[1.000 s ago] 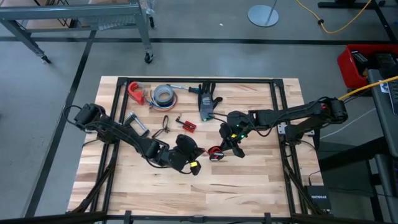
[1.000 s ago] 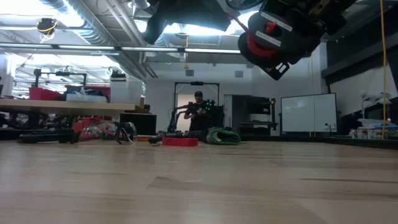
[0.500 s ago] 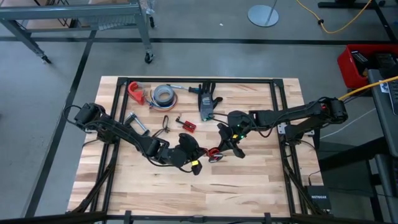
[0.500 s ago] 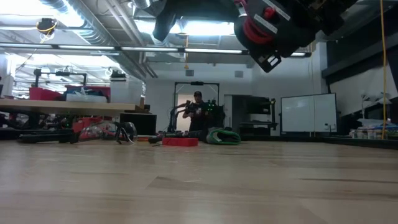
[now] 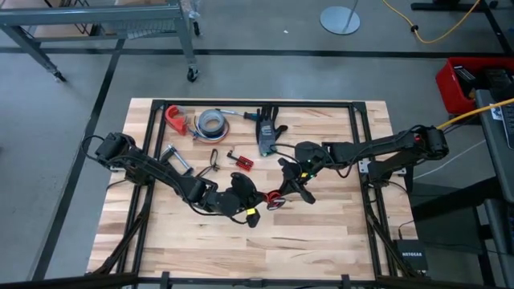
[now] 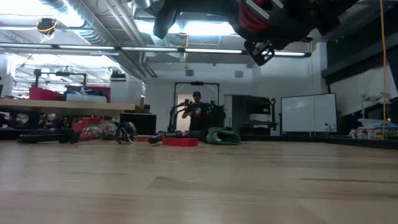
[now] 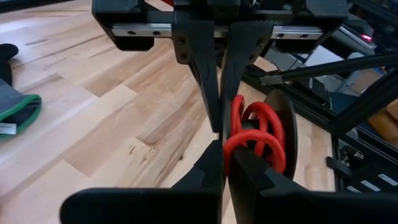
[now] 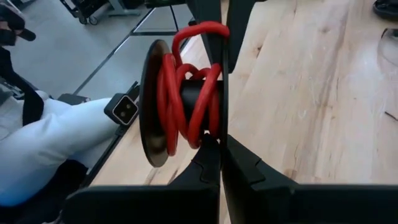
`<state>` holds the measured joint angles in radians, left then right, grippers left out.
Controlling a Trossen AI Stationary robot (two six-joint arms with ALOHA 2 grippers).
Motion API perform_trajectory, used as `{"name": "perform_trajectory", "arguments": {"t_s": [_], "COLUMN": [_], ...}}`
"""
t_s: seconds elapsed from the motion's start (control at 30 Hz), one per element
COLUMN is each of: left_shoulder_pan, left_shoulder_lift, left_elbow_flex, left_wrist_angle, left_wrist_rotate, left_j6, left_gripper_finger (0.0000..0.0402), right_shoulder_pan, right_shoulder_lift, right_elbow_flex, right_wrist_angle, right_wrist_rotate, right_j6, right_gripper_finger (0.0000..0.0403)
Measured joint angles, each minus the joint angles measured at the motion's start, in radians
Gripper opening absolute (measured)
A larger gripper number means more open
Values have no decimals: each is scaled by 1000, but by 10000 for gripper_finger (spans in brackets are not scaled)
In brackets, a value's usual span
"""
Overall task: Coil cords
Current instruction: Coil the orange wire into the black spool
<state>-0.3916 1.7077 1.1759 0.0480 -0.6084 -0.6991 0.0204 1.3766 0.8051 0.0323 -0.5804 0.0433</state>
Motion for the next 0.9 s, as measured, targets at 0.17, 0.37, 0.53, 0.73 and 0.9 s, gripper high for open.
{"name": "perform_trajectory", "arguments": {"t_s": [0.17,0.37,0.53,0.73,0.9], "left_shoulder_pan": [1,3,14,24,23], "left_shoulder_lift": [0,0,0,1,2], "left_elbow_flex": [0,0,0,-1,-2], "left_wrist_angle": [4,3,2,-2,-4], "left_wrist_rotate": [7,8,11,-5,-24], "left_j6": [0,-3,2,4,9], "left_gripper_finger": [1,11,28,5,3], "right_shoulder_pan": [0,0,0,-2,-2], "right_shoulder_lift": [1,1,1,0,0], "right_elbow_flex": [-1,-1,-1,-1,-1], "right_wrist_angle": [23,25,27,19,15], "right_wrist_rotate": [-7,-7,-7,0,29], "right_j6": [0,0,0,0,4], "right_gripper_finger": [3,3,3,6,34]}}
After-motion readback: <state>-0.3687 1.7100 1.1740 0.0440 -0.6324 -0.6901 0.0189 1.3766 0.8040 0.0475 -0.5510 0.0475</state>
